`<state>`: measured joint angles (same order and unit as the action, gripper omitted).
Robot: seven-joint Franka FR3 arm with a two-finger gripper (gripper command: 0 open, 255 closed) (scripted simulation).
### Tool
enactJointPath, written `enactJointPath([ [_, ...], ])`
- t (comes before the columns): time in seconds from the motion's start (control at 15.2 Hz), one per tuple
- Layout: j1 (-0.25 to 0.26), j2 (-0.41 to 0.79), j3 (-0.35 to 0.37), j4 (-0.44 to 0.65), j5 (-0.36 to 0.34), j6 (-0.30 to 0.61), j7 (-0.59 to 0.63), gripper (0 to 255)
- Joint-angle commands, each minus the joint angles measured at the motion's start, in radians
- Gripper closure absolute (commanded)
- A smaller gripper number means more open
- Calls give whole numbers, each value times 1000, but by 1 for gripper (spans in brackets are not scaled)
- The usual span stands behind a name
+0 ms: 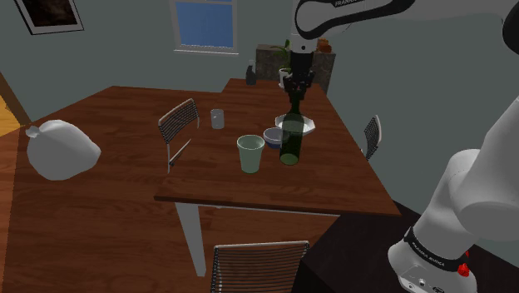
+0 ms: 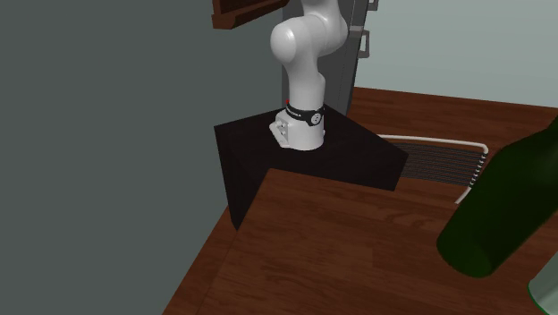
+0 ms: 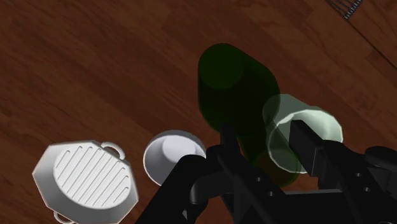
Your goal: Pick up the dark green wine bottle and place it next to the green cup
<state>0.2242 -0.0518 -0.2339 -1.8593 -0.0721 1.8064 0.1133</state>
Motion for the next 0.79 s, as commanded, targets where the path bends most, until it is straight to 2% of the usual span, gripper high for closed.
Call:
enactJointPath([
  [0.0, -1, 1, -1, -26, 0, 28, 0, 255],
  [0.73, -3, 21, -3, -140, 2, 161, 4, 255],
])
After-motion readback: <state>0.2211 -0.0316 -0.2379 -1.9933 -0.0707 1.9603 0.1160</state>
